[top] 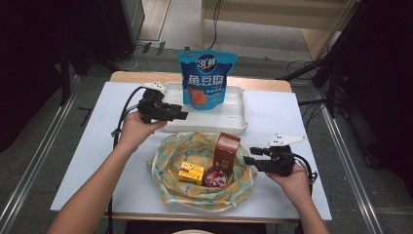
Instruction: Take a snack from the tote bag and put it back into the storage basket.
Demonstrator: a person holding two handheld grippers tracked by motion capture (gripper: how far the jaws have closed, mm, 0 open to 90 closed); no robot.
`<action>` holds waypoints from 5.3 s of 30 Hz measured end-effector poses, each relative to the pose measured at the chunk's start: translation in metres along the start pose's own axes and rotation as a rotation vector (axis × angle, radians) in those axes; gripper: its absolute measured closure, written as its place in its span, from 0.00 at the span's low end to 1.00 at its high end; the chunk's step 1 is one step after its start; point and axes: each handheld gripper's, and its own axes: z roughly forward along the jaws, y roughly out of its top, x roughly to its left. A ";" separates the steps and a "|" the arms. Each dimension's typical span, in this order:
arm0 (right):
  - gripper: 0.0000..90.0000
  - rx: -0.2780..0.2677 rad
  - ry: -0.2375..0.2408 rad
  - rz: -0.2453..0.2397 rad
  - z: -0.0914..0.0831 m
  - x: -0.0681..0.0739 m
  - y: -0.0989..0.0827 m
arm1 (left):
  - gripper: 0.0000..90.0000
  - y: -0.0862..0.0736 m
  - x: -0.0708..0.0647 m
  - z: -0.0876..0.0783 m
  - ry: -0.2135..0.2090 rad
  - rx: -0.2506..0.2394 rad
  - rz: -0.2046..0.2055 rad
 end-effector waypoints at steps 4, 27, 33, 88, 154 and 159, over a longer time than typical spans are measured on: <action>0.58 0.004 -0.008 0.003 0.000 0.001 0.001 | 0.56 -0.007 -0.009 -0.004 -0.017 -0.014 -0.007; 0.57 -0.020 0.014 -0.043 -0.017 0.020 0.013 | 0.51 -0.059 -0.041 -0.025 -0.069 -0.017 0.009; 0.54 -0.003 0.041 -0.067 -0.018 0.030 0.020 | 0.51 -0.066 -0.039 -0.034 -0.080 -0.012 0.022; 0.35 0.031 0.111 -0.228 0.000 0.069 0.096 | 0.45 -0.078 -0.021 -0.049 -0.144 -0.005 -0.021; 0.48 -0.032 0.119 -0.253 -0.048 0.054 0.146 | 0.46 -0.080 -0.017 -0.046 -0.142 0.006 -0.029; 0.48 -0.044 0.107 -0.254 -0.053 0.051 0.155 | 0.46 -0.081 -0.017 -0.046 -0.138 0.004 -0.031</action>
